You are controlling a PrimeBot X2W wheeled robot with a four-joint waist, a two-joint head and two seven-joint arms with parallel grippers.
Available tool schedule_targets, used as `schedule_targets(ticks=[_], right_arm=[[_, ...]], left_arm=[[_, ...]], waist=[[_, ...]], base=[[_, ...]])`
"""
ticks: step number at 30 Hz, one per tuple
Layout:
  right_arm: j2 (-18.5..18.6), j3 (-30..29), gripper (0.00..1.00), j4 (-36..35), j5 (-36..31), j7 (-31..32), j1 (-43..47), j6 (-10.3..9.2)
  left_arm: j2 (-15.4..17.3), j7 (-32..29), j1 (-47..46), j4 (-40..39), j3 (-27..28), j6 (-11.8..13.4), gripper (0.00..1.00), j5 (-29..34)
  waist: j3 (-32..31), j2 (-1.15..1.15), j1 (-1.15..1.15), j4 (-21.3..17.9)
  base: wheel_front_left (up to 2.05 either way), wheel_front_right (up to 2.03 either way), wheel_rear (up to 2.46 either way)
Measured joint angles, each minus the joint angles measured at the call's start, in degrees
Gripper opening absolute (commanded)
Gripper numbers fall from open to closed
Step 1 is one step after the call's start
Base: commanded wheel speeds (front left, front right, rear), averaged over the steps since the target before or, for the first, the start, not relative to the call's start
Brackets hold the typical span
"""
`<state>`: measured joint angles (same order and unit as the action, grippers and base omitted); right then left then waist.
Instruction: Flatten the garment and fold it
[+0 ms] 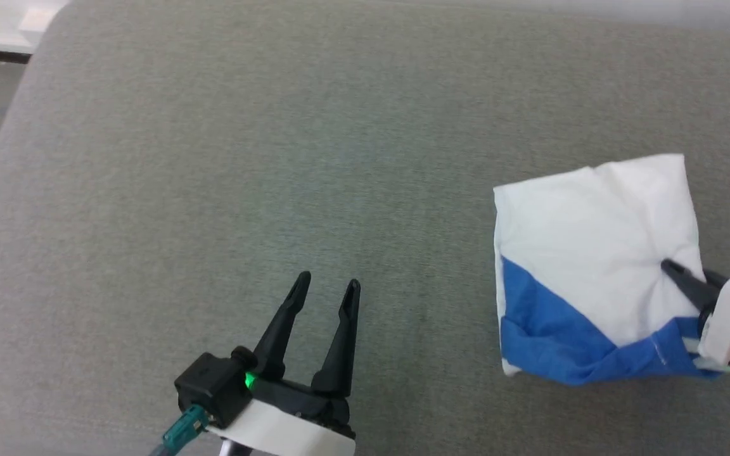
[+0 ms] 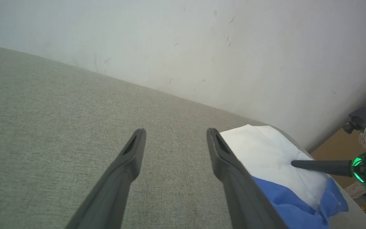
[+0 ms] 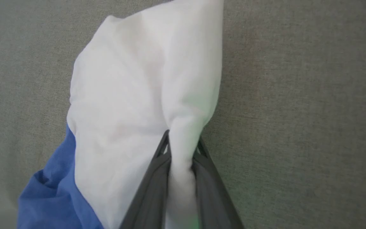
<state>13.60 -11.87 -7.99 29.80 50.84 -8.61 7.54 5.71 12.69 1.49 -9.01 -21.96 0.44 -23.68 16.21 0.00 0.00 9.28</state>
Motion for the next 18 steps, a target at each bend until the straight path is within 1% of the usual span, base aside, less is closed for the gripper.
schedule_targets(ticks=[7,14,18], right_arm=[[4.87,3.1,0.0,0.52,0.1,-1.13,-4.51,0.0],[8.06,5.89,0.0,2.34,0.71,-3.3,-7.49,0.0],[10.51,7.67,0.0,3.2,1.07,-5.24,-9.0,0.0]], left_arm=[[0.32,-1.27,-2.27,-1.46,-0.4,0.7,1.0,0.78],[0.92,-2.72,-4.49,-1.75,-0.55,0.88,1.0,1.71],[1.33,-3.65,-5.54,-1.86,-0.7,1.19,1.0,2.16]], waist=[[0.98,0.0,0.01,-4.74],[2.21,0.0,0.0,-10.13],[3.07,0.0,0.0,-13.09]], base=[[0.0,0.0,0.0],[0.0,0.0,0.0],[0.0,0.0,0.0]])
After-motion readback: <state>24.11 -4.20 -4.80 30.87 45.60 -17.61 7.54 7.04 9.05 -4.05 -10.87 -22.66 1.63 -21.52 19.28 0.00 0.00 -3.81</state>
